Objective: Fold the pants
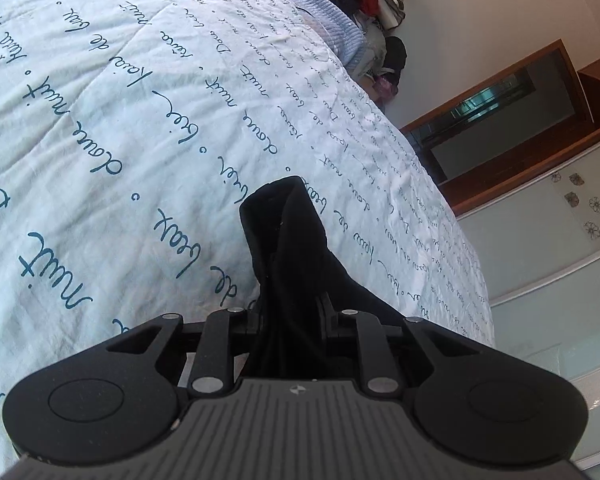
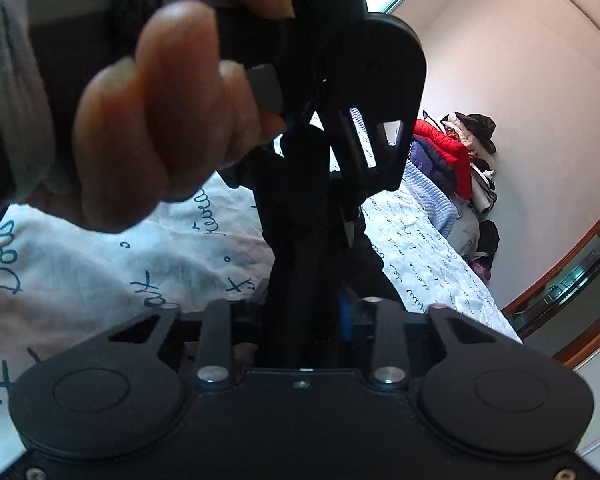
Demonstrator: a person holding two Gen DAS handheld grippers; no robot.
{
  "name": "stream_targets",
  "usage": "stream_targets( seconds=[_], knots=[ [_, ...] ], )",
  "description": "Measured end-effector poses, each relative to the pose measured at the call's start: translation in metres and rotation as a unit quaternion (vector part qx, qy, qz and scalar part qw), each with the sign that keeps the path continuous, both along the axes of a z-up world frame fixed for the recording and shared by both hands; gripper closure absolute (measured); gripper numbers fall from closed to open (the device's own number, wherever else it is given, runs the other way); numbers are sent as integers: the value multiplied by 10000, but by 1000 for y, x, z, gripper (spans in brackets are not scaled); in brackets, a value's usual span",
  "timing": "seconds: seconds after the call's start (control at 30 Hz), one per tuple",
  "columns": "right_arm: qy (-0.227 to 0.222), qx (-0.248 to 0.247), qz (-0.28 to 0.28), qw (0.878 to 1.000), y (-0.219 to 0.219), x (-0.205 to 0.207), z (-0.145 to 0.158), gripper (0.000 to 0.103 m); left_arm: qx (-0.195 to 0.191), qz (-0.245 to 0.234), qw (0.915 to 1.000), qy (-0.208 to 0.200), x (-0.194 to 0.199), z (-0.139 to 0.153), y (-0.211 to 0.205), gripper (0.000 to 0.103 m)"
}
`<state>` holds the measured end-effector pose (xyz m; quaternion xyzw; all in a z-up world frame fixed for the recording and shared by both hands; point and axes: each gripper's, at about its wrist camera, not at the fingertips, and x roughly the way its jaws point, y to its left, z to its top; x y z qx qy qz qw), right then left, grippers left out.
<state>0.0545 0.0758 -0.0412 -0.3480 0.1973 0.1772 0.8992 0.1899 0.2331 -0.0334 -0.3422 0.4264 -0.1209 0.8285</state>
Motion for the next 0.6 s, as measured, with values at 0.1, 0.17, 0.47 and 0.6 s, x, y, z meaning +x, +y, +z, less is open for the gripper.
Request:
stream_targets(
  seconds=[0.1,0.17,0.47,0.6],
  knots=[
    [-115,43,85,9999,-7,-7,7,93,363,-56,9992,-163,-4,13,-11,83],
    [-81,358,85,9993,-17,-11,15,93,624,-104,9973,-371,-10,28,-22,83],
    [-178,1664,-68,9859,-71,-24,52,93,1104,-255,9860,-1226,-42,88,-73,83],
    [-247,1955,-159,9803,-94,-34,58,93,1115,-353,9829,-1422,-51,106,-98,85]
  ],
)
